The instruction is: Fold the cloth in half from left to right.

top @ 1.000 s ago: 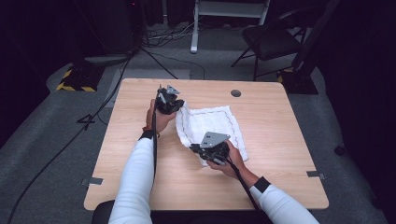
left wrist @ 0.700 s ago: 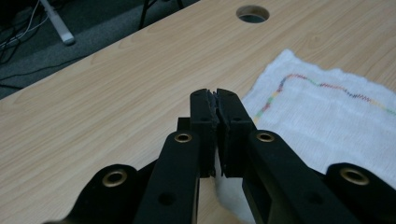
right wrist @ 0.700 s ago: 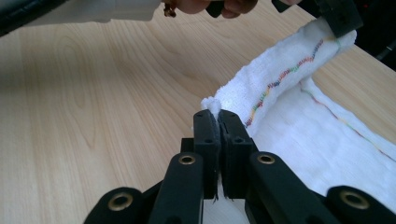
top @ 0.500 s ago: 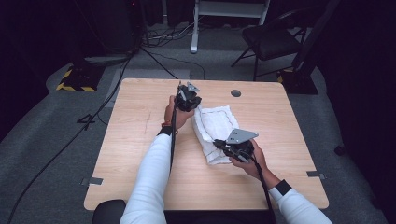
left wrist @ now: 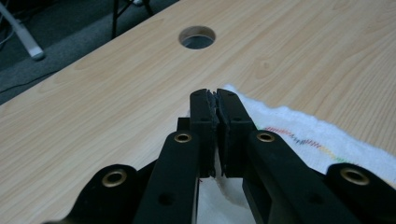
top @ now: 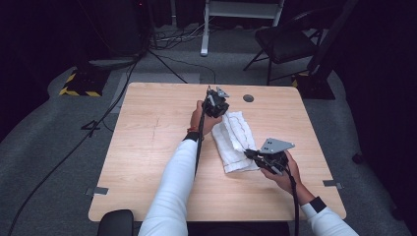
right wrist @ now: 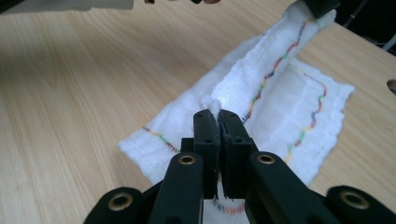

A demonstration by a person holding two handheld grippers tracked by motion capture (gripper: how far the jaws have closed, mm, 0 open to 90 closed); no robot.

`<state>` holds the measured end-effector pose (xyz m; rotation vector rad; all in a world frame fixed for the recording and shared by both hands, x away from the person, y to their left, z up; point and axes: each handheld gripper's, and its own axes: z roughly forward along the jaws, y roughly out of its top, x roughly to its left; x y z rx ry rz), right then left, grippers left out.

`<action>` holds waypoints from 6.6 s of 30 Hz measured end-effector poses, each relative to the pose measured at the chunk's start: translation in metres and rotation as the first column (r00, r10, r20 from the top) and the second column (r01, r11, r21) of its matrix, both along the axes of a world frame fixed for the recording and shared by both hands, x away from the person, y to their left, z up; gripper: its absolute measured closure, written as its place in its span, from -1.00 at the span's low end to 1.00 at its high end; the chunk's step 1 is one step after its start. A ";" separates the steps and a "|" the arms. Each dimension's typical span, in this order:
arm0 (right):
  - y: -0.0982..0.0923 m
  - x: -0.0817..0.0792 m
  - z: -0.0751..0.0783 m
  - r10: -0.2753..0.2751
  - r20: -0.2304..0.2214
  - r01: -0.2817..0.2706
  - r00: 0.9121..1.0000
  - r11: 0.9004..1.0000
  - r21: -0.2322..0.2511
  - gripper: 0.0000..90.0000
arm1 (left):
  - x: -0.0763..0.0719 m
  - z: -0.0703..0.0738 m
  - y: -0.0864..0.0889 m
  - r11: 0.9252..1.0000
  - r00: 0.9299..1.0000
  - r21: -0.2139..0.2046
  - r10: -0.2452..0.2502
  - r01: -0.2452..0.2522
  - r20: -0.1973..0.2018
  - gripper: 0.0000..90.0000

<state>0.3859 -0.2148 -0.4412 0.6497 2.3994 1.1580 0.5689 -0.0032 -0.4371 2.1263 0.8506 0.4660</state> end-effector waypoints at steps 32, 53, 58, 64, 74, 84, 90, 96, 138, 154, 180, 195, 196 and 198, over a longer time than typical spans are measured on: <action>-0.053 0.013 -0.014 -0.243 -0.062 0.239 0.968 0.969 -0.068 0.24 | -0.056 -0.002 -0.005 0.991 0.994 0.078 -0.107 0.108 -0.010 -0.29; -0.038 0.041 -0.047 -0.145 -0.160 0.130 0.976 0.986 -0.100 0.23 | -0.123 -0.054 0.005 0.953 0.958 0.124 -0.263 0.277 -0.115 -0.27; -0.038 0.040 -0.049 -0.113 -0.190 0.100 0.975 0.992 -0.079 0.37 | -0.130 -0.056 0.008 0.958 0.963 0.123 -0.248 0.260 -0.104 -0.26; -0.031 0.027 -0.048 -0.059 -0.202 0.043 0.978 0.996 -0.079 0.45 | -0.141 -0.055 0.018 0.955 0.958 0.117 -0.258 0.272 -0.122 -0.26; -0.012 -0.008 -0.049 0.016 -0.214 -0.032 0.977 0.997 -0.072 0.48 | -0.171 -0.055 0.040 0.949 0.948 0.111 -0.278 0.296 -0.154 -0.26; 0.001 -0.033 -0.048 0.086 -0.227 -0.104 0.970 0.992 -0.069 0.43 | -0.196 -0.056 0.058 0.948 0.941 0.088 -0.286 0.305 -0.179 -0.26; 0.000 -0.031 -0.042 0.091 -0.213 -0.112 0.973 0.990 -0.089 0.18 | -0.197 -0.051 0.058 0.945 0.942 0.106 -0.288 0.308 -0.172 -0.32; -0.018 -0.014 -0.021 0.023 -0.153 -0.030 0.988 0.999 -0.044 0.10 | -0.184 -0.035 0.066 0.954 0.949 0.067 -0.282 0.294 -0.143 -0.43; 0.013 0.141 -0.047 -0.227 -0.222 0.215 0.948 0.974 -0.078 -0.01 | -0.039 -0.058 0.045 0.998 0.982 0.035 -0.042 0.050 -0.186 -0.41; 0.014 0.143 -0.050 -0.152 -0.291 0.154 0.944 0.988 -0.015 0.71 | -0.039 -0.056 0.042 0.989 0.972 0.022 -0.136 0.143 -0.192 0.10; 0.023 0.143 -0.035 -0.183 -0.157 0.177 0.971 0.983 -0.054 0.89 | -0.029 -0.046 0.039 0.994 0.981 0.001 -0.110 0.111 -0.159 0.79; 0.028 0.142 0.003 -0.179 -0.056 0.179 0.982 0.984 -0.004 0.90 | -0.026 -0.013 0.052 0.995 0.993 -0.035 -0.099 0.097 -0.057 0.79; 0.029 0.141 0.005 -0.179 -0.053 0.179 0.982 0.984 -0.002 0.90 | -0.026 -0.011 0.052 0.995 0.994 -0.037 -0.095 0.094 -0.052 0.79; 0.031 0.140 0.009 -0.175 -0.034 0.176 0.984 0.984 -0.002 0.90 | -0.026 -0.008 0.053 0.995 0.994 -0.032 -0.094 0.093 -0.047 0.79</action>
